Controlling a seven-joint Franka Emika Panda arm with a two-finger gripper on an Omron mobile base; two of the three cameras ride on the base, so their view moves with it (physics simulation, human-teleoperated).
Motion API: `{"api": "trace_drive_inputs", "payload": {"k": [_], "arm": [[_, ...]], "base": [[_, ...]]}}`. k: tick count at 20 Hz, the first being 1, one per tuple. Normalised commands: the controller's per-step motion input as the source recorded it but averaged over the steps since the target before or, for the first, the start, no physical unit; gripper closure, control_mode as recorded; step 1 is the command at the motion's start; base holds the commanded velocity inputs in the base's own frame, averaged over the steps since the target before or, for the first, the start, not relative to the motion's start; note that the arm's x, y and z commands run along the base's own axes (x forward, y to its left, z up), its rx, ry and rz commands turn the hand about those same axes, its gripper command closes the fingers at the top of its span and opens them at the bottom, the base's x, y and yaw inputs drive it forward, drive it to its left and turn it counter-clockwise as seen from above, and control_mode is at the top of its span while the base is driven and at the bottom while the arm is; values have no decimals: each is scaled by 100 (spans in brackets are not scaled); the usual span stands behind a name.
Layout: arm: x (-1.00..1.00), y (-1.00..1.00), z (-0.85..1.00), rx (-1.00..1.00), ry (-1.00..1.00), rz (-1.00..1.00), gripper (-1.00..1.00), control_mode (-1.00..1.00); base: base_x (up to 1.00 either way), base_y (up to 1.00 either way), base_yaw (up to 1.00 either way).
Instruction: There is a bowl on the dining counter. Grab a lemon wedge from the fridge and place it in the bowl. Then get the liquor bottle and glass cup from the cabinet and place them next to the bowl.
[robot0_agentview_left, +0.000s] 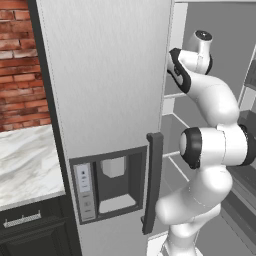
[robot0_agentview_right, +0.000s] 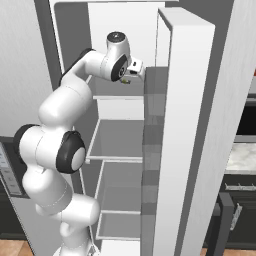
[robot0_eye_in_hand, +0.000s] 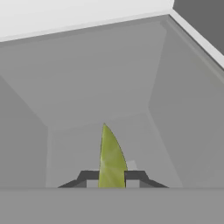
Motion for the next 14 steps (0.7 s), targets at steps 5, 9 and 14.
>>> {"api": "trace_drive_inputs", "payload": {"k": [5, 9, 14], "arm": [[0, 0, 0, 0, 1, 0, 100, -100], [0, 0, 0, 0, 0, 0, 100, -100], [-13, 0, -4, 0, 0, 0, 100, -100]], "base": [[0, 0, 0], [0, 0, 0], [0, 0, 0]]}}
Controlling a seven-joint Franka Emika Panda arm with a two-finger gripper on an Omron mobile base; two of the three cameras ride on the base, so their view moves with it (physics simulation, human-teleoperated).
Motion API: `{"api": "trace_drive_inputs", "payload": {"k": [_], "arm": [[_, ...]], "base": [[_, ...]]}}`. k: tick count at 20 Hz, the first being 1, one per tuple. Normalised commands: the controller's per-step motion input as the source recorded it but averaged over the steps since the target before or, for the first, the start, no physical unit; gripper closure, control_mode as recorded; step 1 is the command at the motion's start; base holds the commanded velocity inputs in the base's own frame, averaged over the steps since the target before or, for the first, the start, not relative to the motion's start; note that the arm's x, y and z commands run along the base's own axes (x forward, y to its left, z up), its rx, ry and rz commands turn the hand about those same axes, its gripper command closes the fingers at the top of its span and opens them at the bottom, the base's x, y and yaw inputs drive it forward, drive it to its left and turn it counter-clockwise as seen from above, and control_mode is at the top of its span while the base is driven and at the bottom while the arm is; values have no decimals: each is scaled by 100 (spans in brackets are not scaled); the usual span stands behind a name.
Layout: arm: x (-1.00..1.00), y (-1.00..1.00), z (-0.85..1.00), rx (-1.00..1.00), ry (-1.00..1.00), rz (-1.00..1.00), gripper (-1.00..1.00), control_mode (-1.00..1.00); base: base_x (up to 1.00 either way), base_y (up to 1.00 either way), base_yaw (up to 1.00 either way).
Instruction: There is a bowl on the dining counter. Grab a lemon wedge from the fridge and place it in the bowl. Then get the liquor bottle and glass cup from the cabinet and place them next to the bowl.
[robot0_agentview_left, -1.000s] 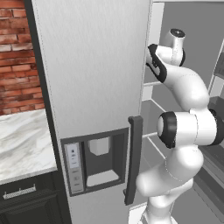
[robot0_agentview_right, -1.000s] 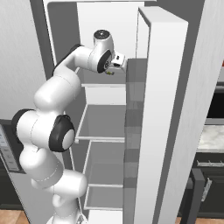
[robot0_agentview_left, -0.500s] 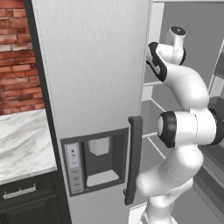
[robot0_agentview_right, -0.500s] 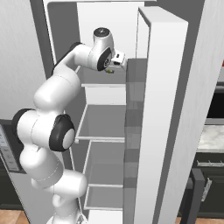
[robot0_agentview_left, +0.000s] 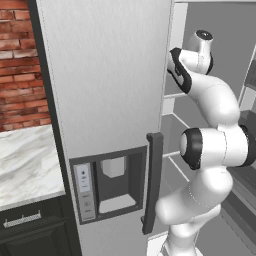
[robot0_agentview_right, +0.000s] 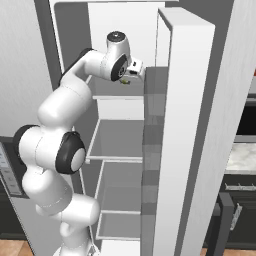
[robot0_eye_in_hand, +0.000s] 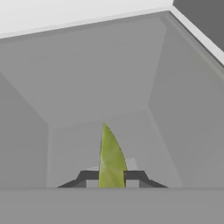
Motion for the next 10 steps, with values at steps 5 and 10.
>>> {"api": "trace_drive_inputs", "payload": {"k": [5, 10], "arm": [[-47, 0, -17, 0, 0, 0, 100, -100], [-60, 0, -15, 0, -8, 0, 100, -100]], "base": [[0, 0, 0], [0, 0, 0]]}}
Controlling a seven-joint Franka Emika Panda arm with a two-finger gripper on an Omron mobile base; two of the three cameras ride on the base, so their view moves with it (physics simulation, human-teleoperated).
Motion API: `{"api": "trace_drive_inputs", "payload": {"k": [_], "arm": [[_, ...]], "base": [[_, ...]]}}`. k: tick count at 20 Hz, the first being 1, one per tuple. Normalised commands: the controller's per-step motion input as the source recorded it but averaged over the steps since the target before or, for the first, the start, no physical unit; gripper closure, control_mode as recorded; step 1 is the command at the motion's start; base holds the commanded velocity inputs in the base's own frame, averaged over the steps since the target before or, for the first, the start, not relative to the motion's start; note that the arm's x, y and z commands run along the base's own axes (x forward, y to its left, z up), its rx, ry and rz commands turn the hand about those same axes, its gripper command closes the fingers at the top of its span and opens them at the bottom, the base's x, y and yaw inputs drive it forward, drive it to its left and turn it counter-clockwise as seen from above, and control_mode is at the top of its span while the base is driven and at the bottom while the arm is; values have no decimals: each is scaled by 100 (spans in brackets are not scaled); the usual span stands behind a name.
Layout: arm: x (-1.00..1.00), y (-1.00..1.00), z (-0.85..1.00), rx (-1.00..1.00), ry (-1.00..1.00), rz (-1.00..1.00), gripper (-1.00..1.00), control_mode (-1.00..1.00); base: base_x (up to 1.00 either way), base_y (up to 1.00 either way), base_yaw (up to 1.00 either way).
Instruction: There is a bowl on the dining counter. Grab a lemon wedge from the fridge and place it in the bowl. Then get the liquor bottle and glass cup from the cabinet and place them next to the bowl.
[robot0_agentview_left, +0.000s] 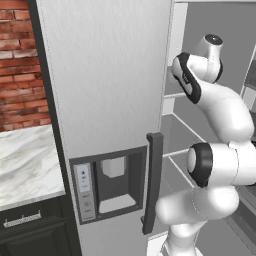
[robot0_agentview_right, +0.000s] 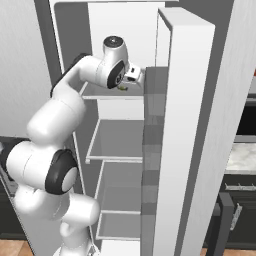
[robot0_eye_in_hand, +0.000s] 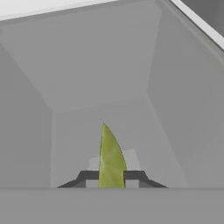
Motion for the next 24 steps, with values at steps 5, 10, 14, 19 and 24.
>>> {"api": "trace_drive_inputs", "payload": {"k": [5, 10, 14, 19, 24], "arm": [[-83, 0, 5, 1, -10, 0, 100, -100], [-95, 0, 22, 0, 0, 0, 100, -100], [-99, 6, 13, 0, 0, 0, 100, -100], [-95, 13, 16, 0, 2, 0, 100, -100], [-85, 23, 7, 0, 1, 0, 100, -100]], "base": [[0, 0, 0], [0, 0, 0], [0, 0, 0], [0, 0, 0], [0, 0, 0]]}}
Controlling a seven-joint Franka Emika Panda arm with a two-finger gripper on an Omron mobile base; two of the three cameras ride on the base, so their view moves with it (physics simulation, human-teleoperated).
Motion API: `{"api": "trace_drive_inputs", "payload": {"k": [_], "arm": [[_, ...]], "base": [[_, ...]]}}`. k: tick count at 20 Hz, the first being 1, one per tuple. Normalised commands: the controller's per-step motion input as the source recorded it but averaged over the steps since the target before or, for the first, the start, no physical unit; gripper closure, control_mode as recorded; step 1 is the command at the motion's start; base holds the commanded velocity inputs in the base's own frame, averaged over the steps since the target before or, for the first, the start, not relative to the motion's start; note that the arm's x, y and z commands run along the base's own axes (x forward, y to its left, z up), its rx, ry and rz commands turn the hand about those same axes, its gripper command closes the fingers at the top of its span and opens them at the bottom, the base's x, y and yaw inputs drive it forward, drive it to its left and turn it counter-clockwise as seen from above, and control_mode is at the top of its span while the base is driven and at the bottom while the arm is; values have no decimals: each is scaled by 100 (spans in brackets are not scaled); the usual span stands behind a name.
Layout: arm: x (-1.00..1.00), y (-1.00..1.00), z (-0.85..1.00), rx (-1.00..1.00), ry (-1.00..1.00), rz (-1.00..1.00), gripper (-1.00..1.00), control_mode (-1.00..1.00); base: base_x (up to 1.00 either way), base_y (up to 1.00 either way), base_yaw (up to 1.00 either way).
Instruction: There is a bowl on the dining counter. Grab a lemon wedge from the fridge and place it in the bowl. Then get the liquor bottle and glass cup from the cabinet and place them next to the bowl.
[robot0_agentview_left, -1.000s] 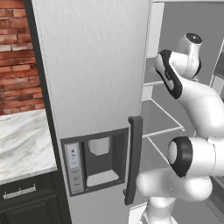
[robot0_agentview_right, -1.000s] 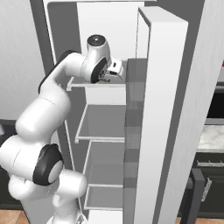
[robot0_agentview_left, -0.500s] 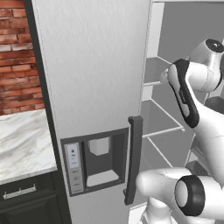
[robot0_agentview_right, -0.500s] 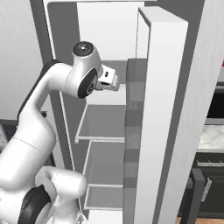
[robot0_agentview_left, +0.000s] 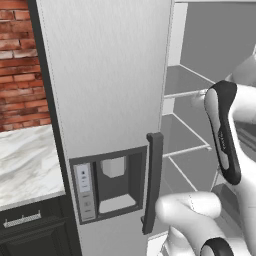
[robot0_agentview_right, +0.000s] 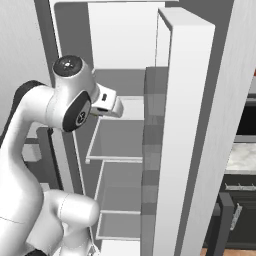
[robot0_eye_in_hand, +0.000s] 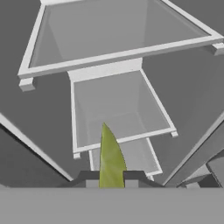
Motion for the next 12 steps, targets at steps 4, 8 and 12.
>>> {"api": "trace_drive_inputs", "payload": {"k": [4, 8, 12], "arm": [[-79, 24, 10, 0, 0, 0, 100, -100], [-67, 14, 11, 0, 0, 0, 100, -100], [-34, 1, 0, 0, 0, 0, 100, -100]], "base": [[0, 0, 0], [0, 0, 0], [0, 0, 0]]}}
